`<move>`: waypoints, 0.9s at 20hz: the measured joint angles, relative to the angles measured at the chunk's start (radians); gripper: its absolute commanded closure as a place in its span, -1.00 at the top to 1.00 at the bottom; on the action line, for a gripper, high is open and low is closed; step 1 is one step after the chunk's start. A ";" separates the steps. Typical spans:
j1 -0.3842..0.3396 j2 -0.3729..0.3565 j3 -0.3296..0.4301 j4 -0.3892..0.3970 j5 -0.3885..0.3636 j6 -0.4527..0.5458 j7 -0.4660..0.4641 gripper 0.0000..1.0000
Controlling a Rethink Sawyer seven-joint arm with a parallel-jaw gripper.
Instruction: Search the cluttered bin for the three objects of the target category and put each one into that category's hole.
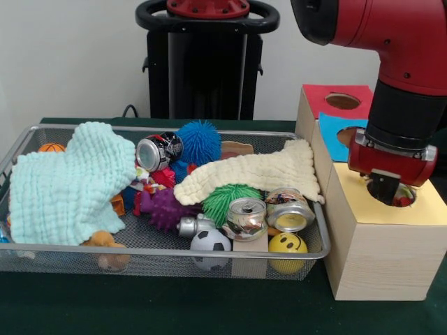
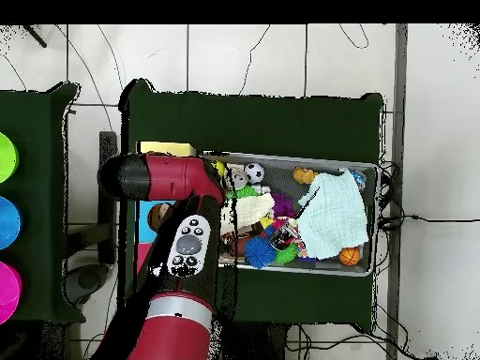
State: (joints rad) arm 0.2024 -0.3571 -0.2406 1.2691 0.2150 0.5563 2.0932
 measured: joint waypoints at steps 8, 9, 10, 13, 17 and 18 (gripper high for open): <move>0.002 -0.045 -0.003 0.006 -0.004 0.086 0.000 -1.00; 0.003 -0.055 -0.005 0.006 -0.004 0.101 0.000 -1.00; 0.004 -0.063 -0.006 0.006 -0.004 0.114 0.000 -1.00; 0.006 -0.092 -0.012 0.006 -0.004 0.161 0.000 -1.00; 0.007 -0.136 -0.018 0.006 -0.007 0.212 0.000 -1.00; 0.007 -0.140 -0.018 0.006 -0.007 0.217 0.000 -1.00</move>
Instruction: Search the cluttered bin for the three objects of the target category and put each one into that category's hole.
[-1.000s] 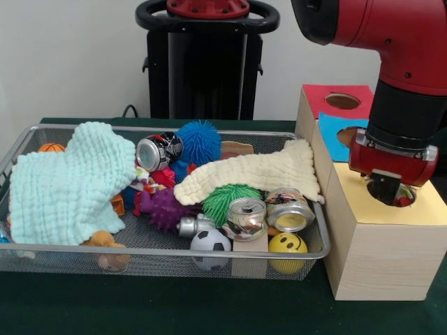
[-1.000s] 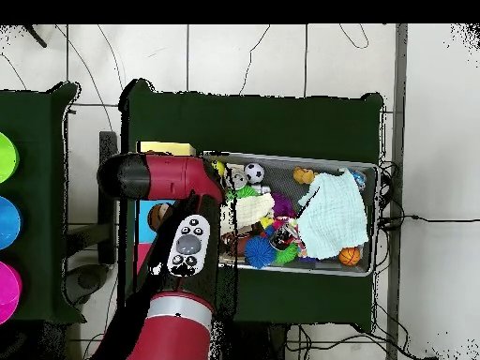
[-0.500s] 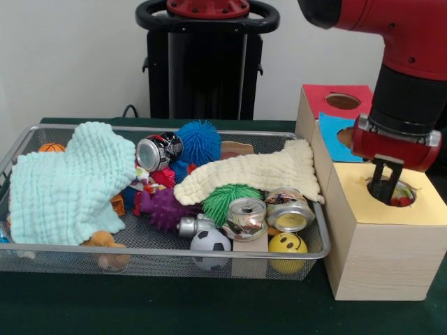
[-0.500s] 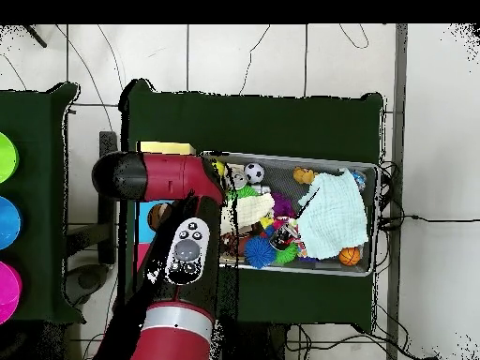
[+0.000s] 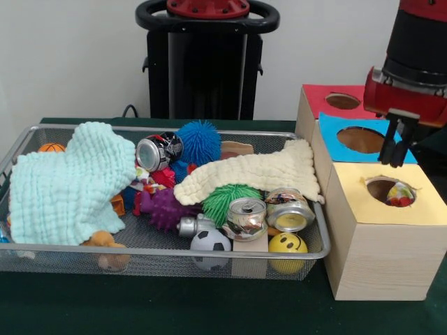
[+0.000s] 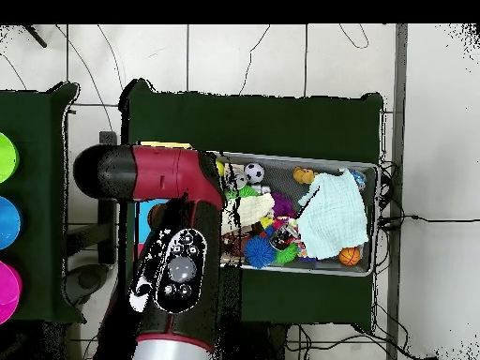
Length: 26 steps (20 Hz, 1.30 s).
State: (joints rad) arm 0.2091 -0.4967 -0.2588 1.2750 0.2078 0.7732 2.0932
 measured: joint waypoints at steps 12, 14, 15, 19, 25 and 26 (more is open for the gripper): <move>-0.068 -0.088 -0.003 0.000 -0.037 0.061 0.000 -1.00; -0.090 -0.099 -0.001 0.000 -0.053 0.061 0.000 -1.00; -0.102 -0.105 0.000 0.001 -0.062 0.061 0.000 -1.00; -0.166 -0.139 0.025 0.001 -0.107 0.061 -0.008 -1.00; -0.303 -0.218 0.112 0.009 -0.190 0.061 -0.097 -1.00; -0.324 -0.229 0.125 0.011 -0.201 0.061 -0.116 -1.00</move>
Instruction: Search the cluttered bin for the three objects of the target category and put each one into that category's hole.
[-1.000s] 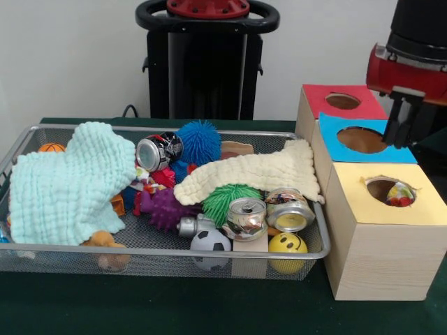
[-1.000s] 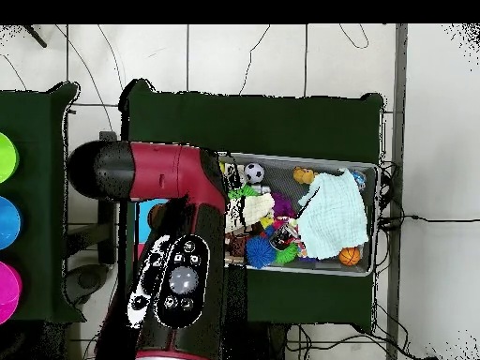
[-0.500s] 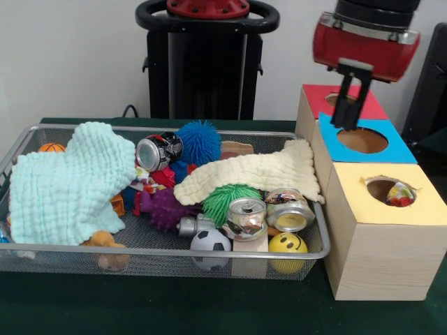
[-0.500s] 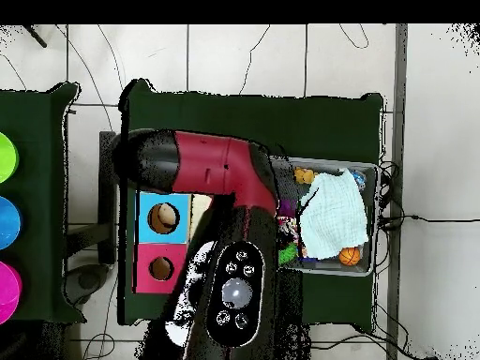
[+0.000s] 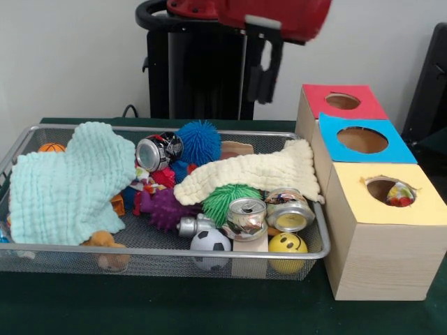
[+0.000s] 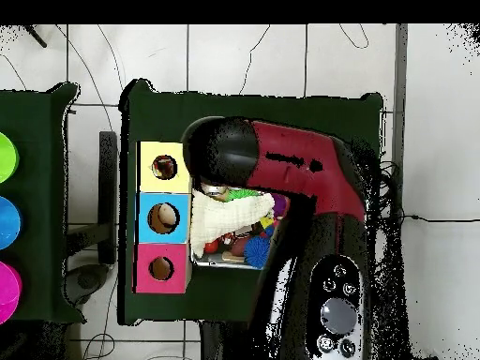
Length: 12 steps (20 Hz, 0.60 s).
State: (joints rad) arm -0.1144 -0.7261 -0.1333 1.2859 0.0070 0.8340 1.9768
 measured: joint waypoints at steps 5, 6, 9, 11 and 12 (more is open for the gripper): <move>-0.070 -0.039 0.055 0.013 -0.046 -0.001 -0.080 -1.00; -0.080 -0.045 0.064 0.018 -0.053 -0.002 -0.092 -1.00; -0.090 -0.051 0.078 0.034 -0.074 -0.025 -0.101 -1.00; -0.094 -0.053 0.088 0.046 -0.087 -0.044 -0.103 -1.00; -0.094 -0.053 0.094 0.055 -0.095 -0.060 -0.103 -1.00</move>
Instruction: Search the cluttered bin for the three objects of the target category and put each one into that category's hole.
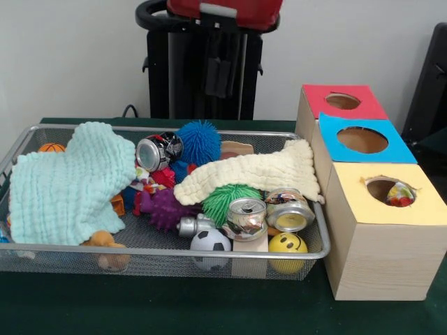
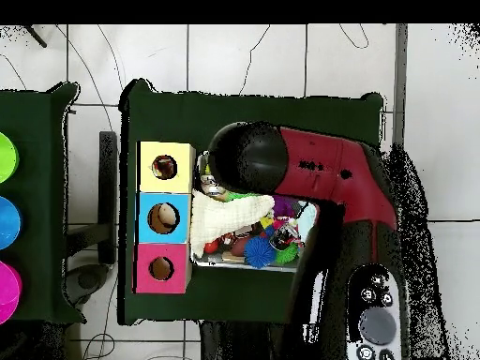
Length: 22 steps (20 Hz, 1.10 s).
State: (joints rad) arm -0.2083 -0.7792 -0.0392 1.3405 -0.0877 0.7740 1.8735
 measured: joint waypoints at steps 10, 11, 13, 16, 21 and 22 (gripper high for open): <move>-0.004 0.011 0.080 0.079 -0.054 -0.160 0.000 -1.00; -0.005 0.012 0.088 0.085 -0.059 -0.167 0.000 -1.00; -0.008 0.013 0.097 0.092 -0.065 -0.170 0.000 -1.00; -0.019 0.013 0.117 0.105 -0.071 -0.170 0.000 -1.00; -0.063 0.009 0.163 0.135 -0.074 -0.170 0.000 -1.00; -0.070 0.008 0.168 0.139 -0.074 -0.170 0.000 -1.00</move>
State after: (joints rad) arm -0.2784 -0.7712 0.1289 1.4800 -0.1613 0.6040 1.8735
